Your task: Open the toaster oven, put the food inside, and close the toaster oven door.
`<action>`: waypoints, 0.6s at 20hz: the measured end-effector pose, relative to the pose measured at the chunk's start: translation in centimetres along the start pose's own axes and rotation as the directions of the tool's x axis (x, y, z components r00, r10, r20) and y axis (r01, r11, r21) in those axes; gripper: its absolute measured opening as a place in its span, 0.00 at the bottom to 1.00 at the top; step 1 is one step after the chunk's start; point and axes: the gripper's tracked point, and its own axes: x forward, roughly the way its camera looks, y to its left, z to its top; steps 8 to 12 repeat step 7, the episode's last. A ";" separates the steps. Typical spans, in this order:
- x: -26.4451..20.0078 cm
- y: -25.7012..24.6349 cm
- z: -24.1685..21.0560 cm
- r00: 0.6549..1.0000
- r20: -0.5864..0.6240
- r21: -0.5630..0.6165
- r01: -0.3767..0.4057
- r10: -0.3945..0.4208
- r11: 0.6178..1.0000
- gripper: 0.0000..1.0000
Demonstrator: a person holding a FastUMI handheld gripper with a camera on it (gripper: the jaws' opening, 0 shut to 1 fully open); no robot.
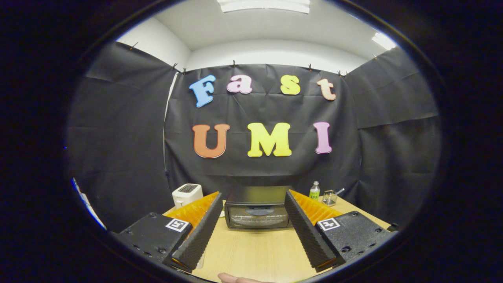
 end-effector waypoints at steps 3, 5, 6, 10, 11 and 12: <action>-0.4 -0.2 0.0 1.000 0.008 0.002 0.004 -0.004 1.000 1.00; -0.4 0.0 -0.2 1.000 0.013 0.005 0.003 -0.003 1.000 1.00; -0.4 0.1 -0.5 1.000 0.012 0.004 0.001 -0.001 1.000 1.00; -0.2 0.4 -0.9 1.000 0.007 -0.003 -0.003 0.003 1.000 1.00; -0.2 0.4 -0.9 1.000 0.007 -0.003 -0.003 0.003 1.000 1.00; -0.2 0.4 -0.9 1.000 0.007 -0.003 -0.003 0.003 1.000 1.00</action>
